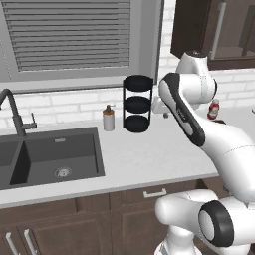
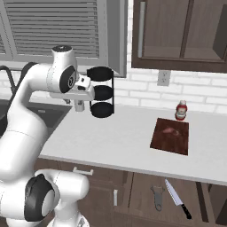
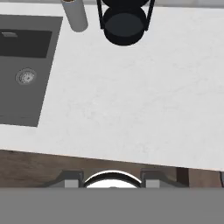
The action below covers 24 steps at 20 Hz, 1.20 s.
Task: Place the appropriate cutting tool for cutting the potato skin on the cutting board.
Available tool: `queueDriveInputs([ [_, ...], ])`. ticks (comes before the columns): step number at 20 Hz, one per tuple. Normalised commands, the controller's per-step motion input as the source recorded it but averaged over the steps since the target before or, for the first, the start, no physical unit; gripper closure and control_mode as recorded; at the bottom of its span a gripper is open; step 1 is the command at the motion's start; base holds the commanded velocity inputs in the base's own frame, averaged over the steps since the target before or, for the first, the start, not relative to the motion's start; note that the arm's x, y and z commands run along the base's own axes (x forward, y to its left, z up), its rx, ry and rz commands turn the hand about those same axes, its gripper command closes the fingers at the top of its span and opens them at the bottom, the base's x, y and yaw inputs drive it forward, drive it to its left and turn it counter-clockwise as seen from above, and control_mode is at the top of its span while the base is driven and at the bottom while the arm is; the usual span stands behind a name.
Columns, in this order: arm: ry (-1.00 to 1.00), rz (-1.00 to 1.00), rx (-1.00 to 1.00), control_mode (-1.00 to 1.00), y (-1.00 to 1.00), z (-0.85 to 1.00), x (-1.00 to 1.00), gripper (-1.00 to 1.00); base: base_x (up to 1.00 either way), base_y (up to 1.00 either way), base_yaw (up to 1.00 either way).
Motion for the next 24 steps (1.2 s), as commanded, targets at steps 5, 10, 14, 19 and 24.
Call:
queueDriveInputs([
  [5,0.06,0.02,-0.01,-1.0,-0.06,-0.18,0.02,-1.0,0.0,0.0,0.0],
  [10,0.0,0.12,0.0,-1.0,-0.62,-0.12,-0.05,-1.0,0.0,0.0,0.0],
  [14,0.0,0.13,0.0,-1.0,-0.82,-0.07,-0.07,-1.0,0.0,0.0,0.0],
  [19,0.0,0.11,0.0,-1.0,-0.82,-0.04,-0.08,-1.0,0.0,0.0,0.0],
  [24,0.0,0.08,0.0,-1.0,-0.7,-0.12,-0.05,-1.0,0.0,0.0,0.0],
])
